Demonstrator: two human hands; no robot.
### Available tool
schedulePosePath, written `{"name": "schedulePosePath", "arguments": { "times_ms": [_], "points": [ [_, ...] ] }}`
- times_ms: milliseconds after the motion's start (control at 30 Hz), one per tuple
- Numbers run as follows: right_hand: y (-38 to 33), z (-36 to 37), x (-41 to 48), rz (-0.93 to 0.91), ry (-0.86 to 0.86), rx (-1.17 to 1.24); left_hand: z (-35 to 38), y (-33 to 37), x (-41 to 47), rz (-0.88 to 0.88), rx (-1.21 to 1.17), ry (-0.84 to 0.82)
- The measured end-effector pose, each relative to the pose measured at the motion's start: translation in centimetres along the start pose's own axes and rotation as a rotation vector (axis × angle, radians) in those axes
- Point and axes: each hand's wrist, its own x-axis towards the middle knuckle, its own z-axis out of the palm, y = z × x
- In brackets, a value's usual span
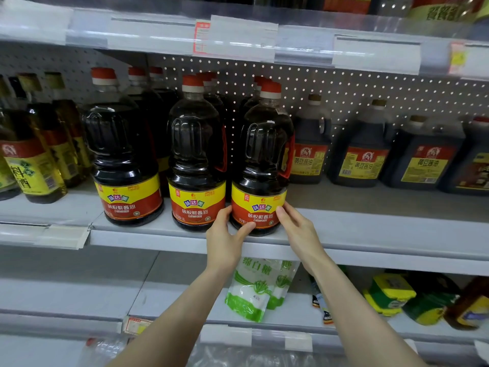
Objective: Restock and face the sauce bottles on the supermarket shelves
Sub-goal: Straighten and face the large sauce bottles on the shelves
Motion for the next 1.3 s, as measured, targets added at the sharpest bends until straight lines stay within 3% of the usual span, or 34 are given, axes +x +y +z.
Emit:
{"name": "schedulePosePath", "arguments": {
  "times_ms": [1300],
  "points": [
    [-0.15,-0.48,0.06,0.065,-0.029,0.076,0.05,-0.23,0.19,-0.054,-0.023,0.008]
  ]
}}
